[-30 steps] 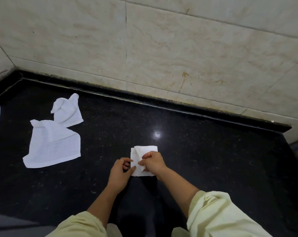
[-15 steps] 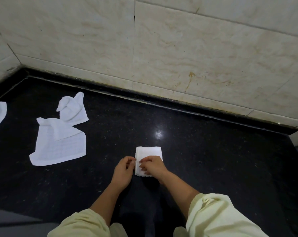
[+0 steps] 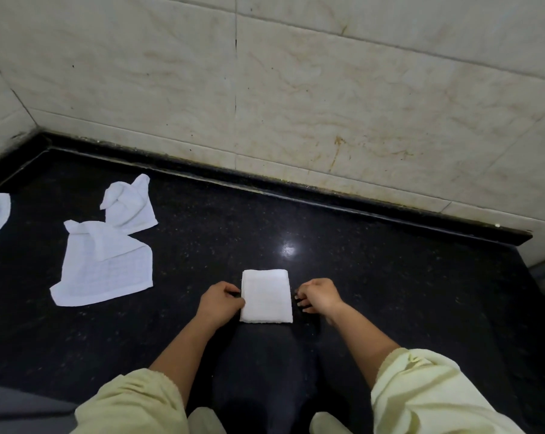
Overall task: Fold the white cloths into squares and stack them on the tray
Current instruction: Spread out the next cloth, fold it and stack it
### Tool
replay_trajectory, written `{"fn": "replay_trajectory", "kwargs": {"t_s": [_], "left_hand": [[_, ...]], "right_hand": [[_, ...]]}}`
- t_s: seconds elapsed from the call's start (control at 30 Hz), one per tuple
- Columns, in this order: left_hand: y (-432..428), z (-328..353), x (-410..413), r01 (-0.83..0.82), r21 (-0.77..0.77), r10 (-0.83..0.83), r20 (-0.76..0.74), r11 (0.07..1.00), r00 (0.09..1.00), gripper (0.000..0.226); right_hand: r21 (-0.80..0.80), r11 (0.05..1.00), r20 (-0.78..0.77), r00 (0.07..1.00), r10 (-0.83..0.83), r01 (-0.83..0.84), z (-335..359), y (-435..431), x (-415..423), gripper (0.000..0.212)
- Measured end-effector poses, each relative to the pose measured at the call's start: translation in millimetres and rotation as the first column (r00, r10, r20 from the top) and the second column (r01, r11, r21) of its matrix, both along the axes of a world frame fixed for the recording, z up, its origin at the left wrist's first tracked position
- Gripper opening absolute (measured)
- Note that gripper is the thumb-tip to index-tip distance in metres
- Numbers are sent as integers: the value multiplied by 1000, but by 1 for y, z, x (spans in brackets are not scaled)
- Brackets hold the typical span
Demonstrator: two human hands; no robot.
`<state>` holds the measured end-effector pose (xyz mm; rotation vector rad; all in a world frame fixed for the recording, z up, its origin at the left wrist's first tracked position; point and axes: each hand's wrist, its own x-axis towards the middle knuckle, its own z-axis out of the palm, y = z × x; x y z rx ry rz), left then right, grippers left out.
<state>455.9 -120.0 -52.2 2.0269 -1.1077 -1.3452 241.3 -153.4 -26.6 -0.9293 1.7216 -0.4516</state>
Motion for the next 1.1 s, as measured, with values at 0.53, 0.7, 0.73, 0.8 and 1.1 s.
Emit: {"fn": "replay_trajectory", "kwargs": {"t_s": [0.53, 0.7, 0.73, 0.8, 1.1], "left_hand": [[7, 32, -19, -91, 402, 240, -339, 911, 910, 13], [10, 32, -31, -65, 293, 214, -513, 954, 831, 25], [10, 34, -36, -47, 270, 191, -538, 962, 821, 26], [9, 36, -43, 8, 244, 138, -572, 970, 809, 32], [7, 64, -116, 357, 120, -226, -582, 927, 781, 62]], "right_hand": [[226, 958, 363, 898, -250, 176, 2, 27, 9, 22], [273, 934, 509, 789, -345, 233, 5, 40, -5, 19], [275, 931, 526, 773, -354, 239, 5, 43, -8, 22], [279, 929, 564, 741, -364, 244, 8, 52, -15, 27], [230, 884, 635, 625, -454, 407, 23, 99, -98, 34]]}}
